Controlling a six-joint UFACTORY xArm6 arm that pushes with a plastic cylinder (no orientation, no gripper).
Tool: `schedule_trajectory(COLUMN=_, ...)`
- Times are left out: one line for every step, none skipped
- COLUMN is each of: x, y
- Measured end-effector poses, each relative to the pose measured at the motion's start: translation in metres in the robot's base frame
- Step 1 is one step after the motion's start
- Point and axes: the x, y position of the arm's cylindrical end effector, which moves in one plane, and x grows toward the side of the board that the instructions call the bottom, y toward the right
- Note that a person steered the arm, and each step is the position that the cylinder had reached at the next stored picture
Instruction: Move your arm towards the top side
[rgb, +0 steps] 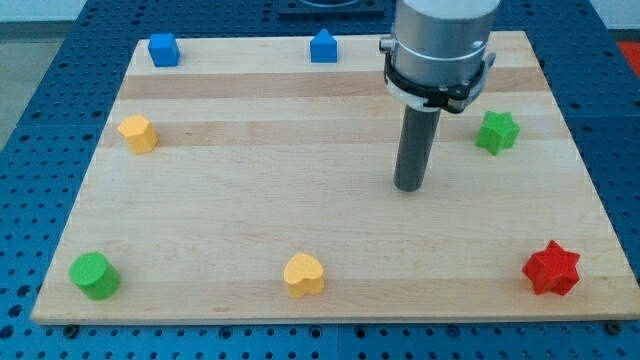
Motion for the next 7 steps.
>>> schedule_trajectory(x=0.0, y=0.0)
schedule_trajectory(x=-0.003, y=-0.012)
schedule_trajectory(x=-0.003, y=-0.026)
schedule_trajectory(x=-0.007, y=-0.042)
schedule_trajectory(x=-0.015, y=-0.043)
schedule_trajectory(x=-0.016, y=-0.043)
schedule_trajectory(x=-0.024, y=-0.043)
